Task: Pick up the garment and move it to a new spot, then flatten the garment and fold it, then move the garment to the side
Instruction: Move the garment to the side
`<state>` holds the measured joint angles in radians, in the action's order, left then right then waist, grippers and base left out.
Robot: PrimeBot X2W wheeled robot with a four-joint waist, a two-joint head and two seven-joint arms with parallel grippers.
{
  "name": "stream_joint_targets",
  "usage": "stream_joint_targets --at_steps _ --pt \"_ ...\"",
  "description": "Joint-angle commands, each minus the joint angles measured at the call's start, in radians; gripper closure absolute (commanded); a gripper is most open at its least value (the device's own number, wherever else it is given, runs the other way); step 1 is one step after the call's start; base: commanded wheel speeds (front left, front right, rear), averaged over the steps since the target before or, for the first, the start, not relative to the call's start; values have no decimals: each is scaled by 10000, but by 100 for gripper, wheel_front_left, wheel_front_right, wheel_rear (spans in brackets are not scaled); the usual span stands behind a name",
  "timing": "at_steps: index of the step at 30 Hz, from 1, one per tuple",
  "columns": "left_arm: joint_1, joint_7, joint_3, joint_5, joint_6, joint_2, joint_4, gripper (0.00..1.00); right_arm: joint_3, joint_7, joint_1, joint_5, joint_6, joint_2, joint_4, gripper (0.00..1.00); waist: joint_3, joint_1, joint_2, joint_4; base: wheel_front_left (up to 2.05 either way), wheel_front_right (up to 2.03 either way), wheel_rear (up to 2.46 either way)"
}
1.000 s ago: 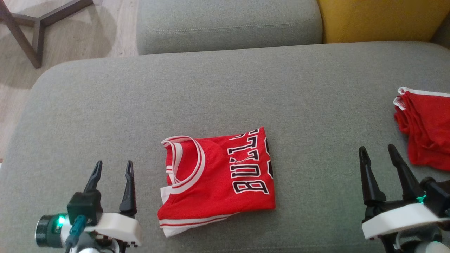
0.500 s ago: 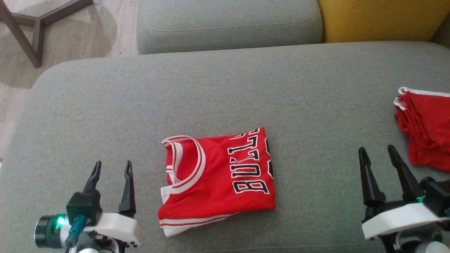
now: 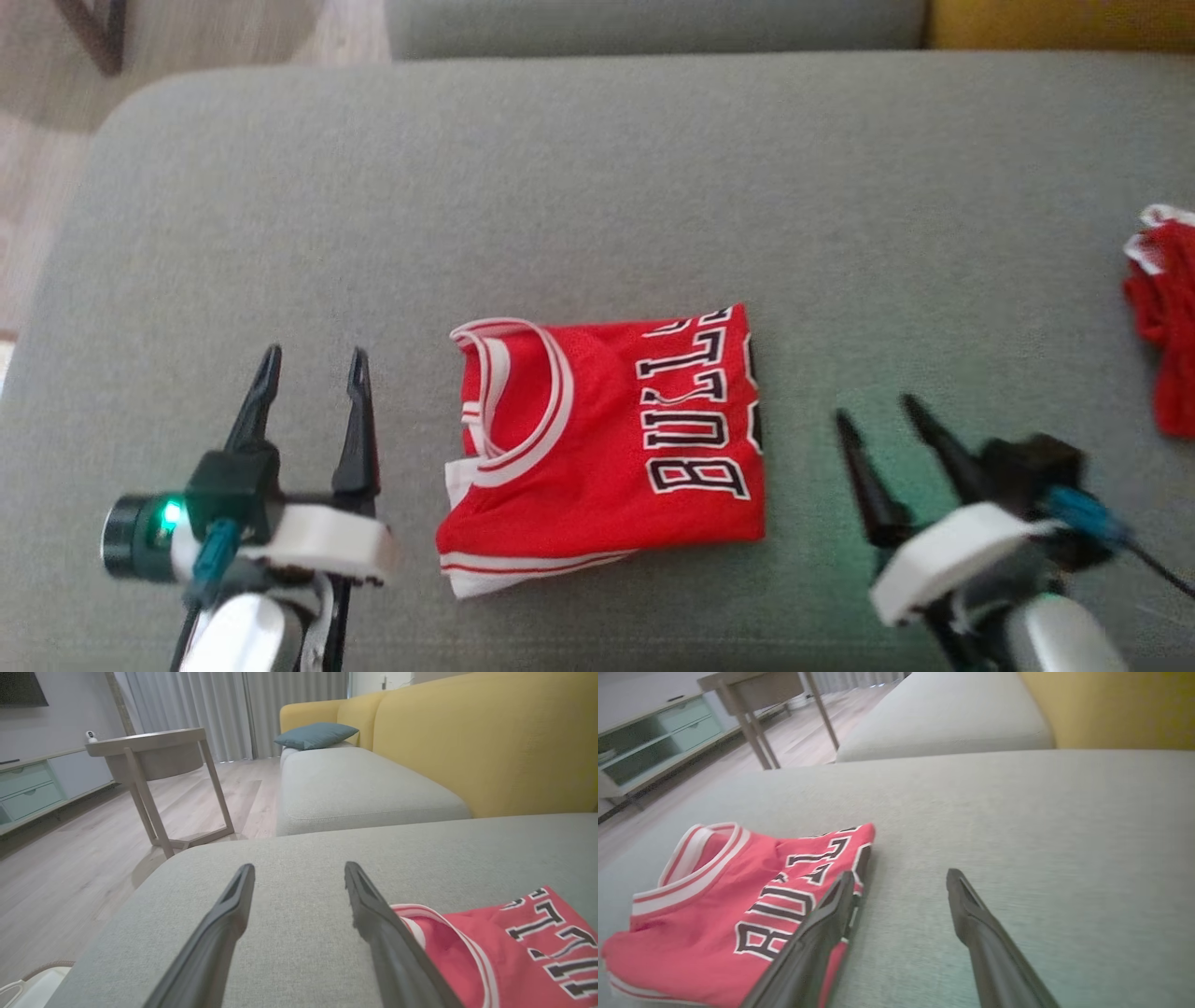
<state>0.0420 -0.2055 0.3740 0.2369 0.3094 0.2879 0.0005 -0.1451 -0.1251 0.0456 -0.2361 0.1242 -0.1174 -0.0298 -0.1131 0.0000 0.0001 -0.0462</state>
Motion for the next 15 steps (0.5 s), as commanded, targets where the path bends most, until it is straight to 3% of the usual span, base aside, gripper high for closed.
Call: stream_joint_targets --at_steps 1,5,15 --pt "632 -126 -366 -98 57 75 -332 0 -585 -52 -596 -122 65 -193 1 0 -384 0 -1 -313 0 0 0" --pt "984 -284 -310 -159 44 -82 -312 0 -1390 -184 -1303 -360 65 -228 -1193 0 -764 0 -1 -611 0 0 0" --pt "1391 -519 -273 -232 -51 -383 -161 0 -2064 -1019 -2499 -1014 65 -272 -3339 0 -1278 0 -1 -1063 0 0 0"
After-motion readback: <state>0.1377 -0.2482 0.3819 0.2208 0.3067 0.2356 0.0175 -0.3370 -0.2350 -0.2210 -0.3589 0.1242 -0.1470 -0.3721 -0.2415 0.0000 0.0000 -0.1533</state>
